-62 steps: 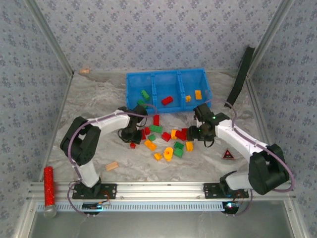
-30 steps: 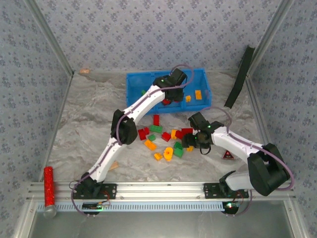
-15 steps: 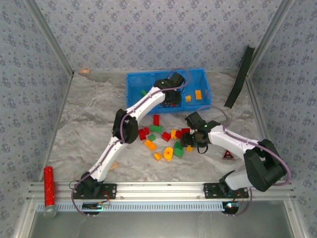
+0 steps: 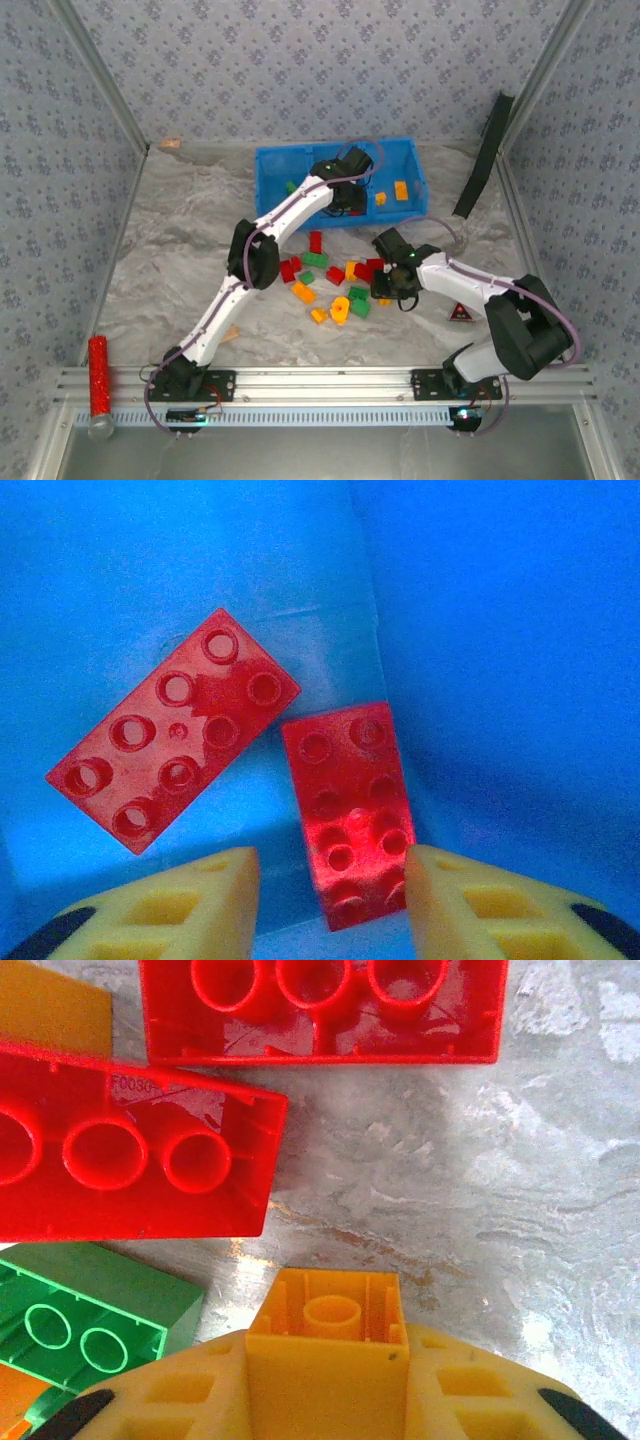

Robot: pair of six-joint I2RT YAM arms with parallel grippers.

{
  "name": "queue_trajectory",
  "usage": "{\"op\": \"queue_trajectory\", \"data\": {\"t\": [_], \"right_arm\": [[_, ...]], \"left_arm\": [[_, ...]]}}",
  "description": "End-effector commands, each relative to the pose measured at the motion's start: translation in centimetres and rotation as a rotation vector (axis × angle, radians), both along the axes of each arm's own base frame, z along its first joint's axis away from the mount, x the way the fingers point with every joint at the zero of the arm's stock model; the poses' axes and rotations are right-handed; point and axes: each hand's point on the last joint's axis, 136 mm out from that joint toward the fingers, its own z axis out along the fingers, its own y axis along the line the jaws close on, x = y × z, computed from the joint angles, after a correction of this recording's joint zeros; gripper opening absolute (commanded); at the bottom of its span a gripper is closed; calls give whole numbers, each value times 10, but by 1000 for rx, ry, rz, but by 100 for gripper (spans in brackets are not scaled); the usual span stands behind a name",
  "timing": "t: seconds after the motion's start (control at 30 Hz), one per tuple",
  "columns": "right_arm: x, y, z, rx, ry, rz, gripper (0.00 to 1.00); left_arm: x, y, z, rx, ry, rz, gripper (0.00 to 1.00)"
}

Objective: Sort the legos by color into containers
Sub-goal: Pick up the lego from the bottom-center of the table, then place the lego in the container.

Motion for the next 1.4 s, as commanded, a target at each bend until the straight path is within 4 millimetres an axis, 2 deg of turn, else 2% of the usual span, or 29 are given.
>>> {"op": "queue_trajectory", "data": {"t": [0.0, 0.13, 0.27, 0.5, 0.67, 0.73, 0.8, 1.07, 1.2, 1.37], "right_arm": [[-12, -11, 6, -38, 24, 4, 31], [-14, -18, 36, -14, -1, -3, 30], [10, -29, 67, 2, -79, -23, 29], [96, -49, 116, -33, -284, -59, 29], [164, -53, 145, -52, -393, -65, 29], [183, -52, 150, -55, -413, -59, 29], [200, -50, 148, -53, -419, -58, 29], [250, -47, 123, -57, -413, -51, 30], [262, -46, 107, -72, -395, -44, 31], [271, -48, 89, -77, -365, -48, 35]], "left_arm": [[1, -1, 53, -52, -68, -26, 45], [-2, 2, 89, -91, -104, -52, 47], [-14, 3, 119, -124, -112, -109, 48], [-49, 25, 143, -89, -91, -158, 48], [-87, 53, 158, -80, -92, -136, 49], [-102, 70, 155, -70, -76, -104, 49], [-121, 89, 140, -53, -44, -63, 50], [-188, 166, 78, 34, 84, 108, 50], [-204, 188, 56, 40, 125, 179, 50], [-207, 195, 35, 47, 154, 209, 51]]}}
